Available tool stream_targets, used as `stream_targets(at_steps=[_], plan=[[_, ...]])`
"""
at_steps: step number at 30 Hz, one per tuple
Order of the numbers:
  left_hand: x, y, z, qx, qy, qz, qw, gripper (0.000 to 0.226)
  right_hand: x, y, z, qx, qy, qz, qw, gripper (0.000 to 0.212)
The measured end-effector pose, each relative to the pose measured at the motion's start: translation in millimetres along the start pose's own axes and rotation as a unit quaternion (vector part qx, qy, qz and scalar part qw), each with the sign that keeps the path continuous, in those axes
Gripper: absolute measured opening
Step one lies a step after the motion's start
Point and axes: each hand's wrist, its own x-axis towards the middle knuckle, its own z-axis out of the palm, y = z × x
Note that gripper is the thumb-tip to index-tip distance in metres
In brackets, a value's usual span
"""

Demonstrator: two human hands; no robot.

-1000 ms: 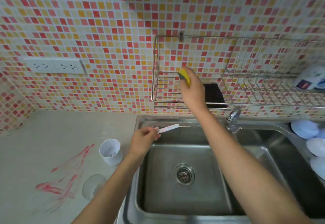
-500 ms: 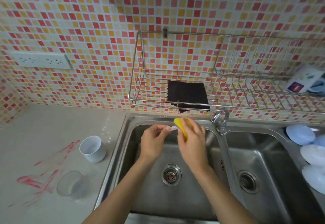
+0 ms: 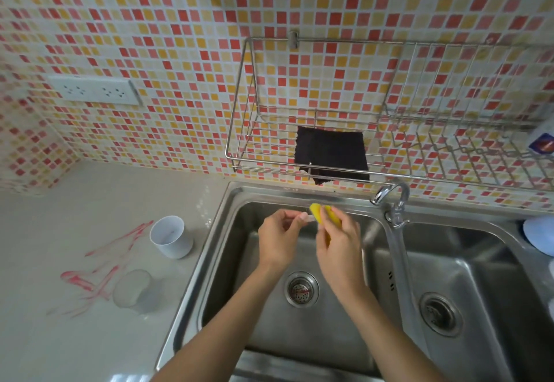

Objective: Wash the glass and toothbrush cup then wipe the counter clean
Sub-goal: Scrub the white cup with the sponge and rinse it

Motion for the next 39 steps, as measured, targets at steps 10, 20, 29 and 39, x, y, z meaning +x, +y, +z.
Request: stream_targets(at_steps=[10,20,29,39], plan=[[8,-12,-16,0.006,0.000,-0.001,1.000,0.016,-6,-12,14,0.014,-0.015,-0.036,0.999,0.043],[13,-16,-26,0.009,-0.024,-0.006,1.000,0.013,1,-4,19,0.003,-0.018,-0.012,1.000,0.054],[14,-15,-21,-0.035,-0.079,-0.074,0.994,0.020,25,21,3,-0.092,-0.062,-0.130,0.985,0.035],[15,-9,-34,0.180,-0.109,0.150,0.966,0.019,44,26,-9,-0.109,-0.157,-0.154,0.969,0.033]])
